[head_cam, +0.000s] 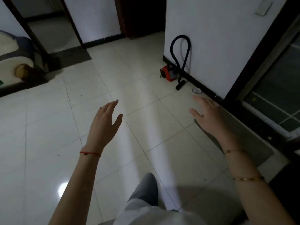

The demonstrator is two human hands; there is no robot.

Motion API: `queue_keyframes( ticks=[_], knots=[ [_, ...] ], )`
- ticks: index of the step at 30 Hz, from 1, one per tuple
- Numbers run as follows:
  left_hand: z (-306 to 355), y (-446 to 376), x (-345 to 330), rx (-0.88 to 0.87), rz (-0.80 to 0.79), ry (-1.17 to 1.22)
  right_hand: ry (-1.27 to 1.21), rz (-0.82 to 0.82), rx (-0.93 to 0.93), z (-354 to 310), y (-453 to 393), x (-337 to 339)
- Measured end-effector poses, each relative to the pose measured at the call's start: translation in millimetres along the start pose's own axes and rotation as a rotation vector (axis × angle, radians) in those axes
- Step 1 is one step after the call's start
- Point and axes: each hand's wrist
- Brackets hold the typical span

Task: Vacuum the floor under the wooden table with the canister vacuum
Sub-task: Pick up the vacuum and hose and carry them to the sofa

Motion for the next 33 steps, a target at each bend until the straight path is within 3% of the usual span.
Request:
queue_keyframes(
  ticks=[7, 22, 33],
  knots=[
    [-40.0, -85.1, -27.8, 0.050, -0.010, 0.017, -0.004, -0.050, -0.033, 18.4, -98.6, -26.3],
    [-121.7, -395.0, -20.4, -0.048, -0.059, 0.012, -0.030, 0.001, -0.098, 11.4, -394.9, -33.3],
    [-178.9, -592.2, -53.9, -0.044, -0.095, -0.008, -0.034, 0.003, -0.115, 53.3, -596.2, -59.4]
  ],
)
Point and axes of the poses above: each hand's wrist, its own y-axis away from the middle knuckle, its own x-axis out of the back of the hand, z = x × y, and after that the axes turned 8 degrees about -z, right-handed
